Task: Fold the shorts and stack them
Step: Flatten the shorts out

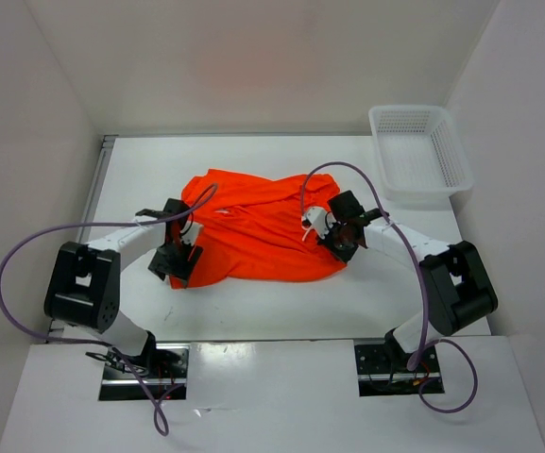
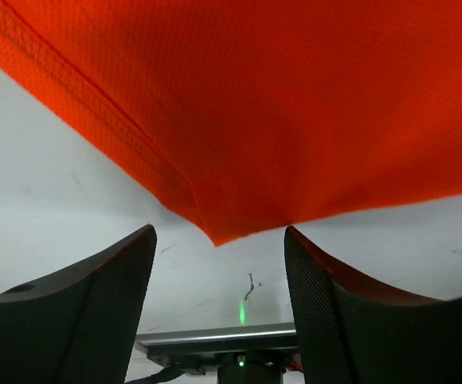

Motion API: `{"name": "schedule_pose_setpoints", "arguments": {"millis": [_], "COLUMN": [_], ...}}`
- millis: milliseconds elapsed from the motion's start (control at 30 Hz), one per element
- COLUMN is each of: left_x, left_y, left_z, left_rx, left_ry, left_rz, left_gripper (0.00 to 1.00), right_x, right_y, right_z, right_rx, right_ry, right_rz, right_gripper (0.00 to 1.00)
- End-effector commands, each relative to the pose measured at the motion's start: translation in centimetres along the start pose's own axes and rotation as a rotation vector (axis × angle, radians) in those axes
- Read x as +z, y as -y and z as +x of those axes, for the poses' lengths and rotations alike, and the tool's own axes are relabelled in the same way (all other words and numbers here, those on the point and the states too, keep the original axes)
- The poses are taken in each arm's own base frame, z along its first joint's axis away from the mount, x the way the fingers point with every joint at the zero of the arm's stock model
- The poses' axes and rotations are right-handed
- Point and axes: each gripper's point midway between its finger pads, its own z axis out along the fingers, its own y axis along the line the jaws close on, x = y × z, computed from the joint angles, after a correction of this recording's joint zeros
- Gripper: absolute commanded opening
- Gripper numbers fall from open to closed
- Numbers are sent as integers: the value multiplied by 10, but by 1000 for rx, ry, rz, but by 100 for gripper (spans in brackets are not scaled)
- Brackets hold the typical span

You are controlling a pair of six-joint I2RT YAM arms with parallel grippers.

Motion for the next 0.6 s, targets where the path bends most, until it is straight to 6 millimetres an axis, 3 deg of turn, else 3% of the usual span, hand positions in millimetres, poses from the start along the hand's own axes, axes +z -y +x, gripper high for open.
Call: {"name": "schedule_pose_setpoints", "arguments": {"millis": [0,67,100,167,200,300,433,567], "left_x": [10,16,18,22,24,25,0,-29], "left_y": [-4,-4,-4,2,5,11,5,-18], "left_z": [-13,-15,-17,-20,-19,-19,-10,20], "left_rx": [5,6,6,6,6,6,7,-29], "left_ry": [25,20,20,17,9,-30,-24,-7], "left_rz": [-27,-26,-26,12,31,63,31,-70], "left_gripper": [72,67,54,38,23,1,0,0], "right_x": [-3,-3,-3,-3,-4,-4,-15,-35], "right_y": [3,4,4,4,3,2,-8,-29], "right_z": [-5,-5,-5,-5,-3,1,27,44], "right_rx": [-45,-68,-68,-68,-67,-98,-180,-217], "right_ry": [21,21,21,21,13,-6,-87,-125], "right_rz": [20,20,20,20,16,5,-41,-132], "right_gripper": [0,0,0,0,0,0,0,0]}}
